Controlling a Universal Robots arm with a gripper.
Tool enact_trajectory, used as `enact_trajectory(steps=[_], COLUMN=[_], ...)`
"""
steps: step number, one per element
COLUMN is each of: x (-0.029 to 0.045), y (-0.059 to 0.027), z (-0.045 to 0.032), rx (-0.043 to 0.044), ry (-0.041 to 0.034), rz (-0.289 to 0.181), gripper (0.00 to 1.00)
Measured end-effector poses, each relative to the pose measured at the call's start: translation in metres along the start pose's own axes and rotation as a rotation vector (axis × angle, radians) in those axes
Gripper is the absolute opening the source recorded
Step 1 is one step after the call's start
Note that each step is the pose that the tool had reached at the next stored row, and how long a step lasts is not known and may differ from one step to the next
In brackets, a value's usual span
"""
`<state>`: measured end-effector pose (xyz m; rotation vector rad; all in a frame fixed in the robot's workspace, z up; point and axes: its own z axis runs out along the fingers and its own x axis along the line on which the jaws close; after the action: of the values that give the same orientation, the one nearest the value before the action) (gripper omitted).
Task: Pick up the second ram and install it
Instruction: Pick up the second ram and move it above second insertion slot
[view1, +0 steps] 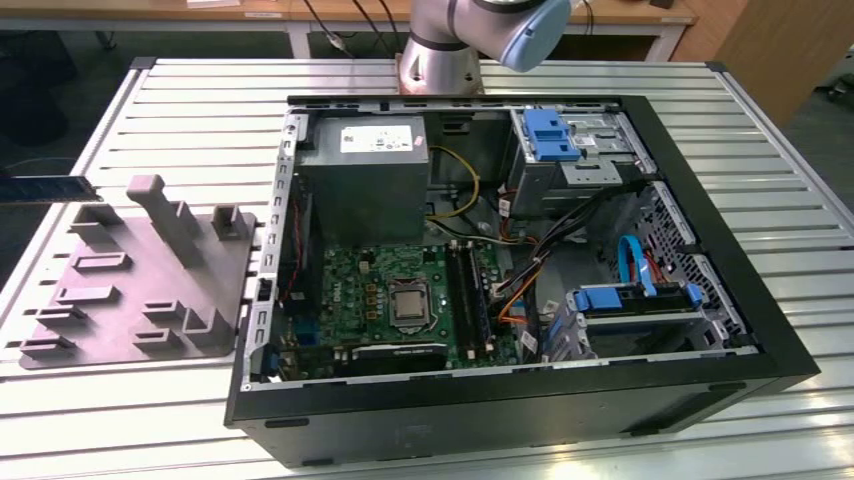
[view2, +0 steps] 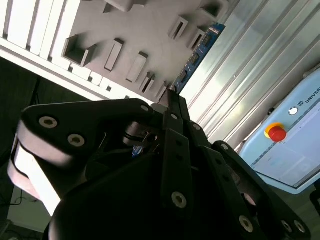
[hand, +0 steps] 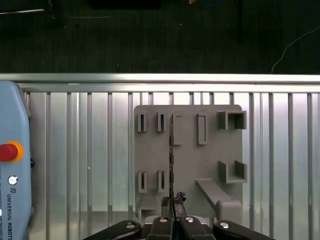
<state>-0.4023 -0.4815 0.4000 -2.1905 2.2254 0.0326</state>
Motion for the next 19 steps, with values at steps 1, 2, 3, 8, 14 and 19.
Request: enact_trajectory(steps=[1, 2, 3, 8, 14, 19], x=[0.0, -0.0001, -0.0001, -0.0004, -0.0007, -0.0009], y=[-0.003, -0.0059, -0.0091, -0.024, -0.0422, -0.0585], z=[0.0, 0.0, -0.0001, -0.0001, -0.0001, 0.0], rx=[0.0, -0.0001, -0.0001, 0.0, 0.0, 0.0], ry=[0.0, 0.0, 0.0001, 0.0, 0.0, 0.0], rz=[0.0, 0.0, 0.0, 0.0, 0.0, 0.0], gripper=[0.11, 0.11, 0.11, 0.11, 0.11, 0.11])
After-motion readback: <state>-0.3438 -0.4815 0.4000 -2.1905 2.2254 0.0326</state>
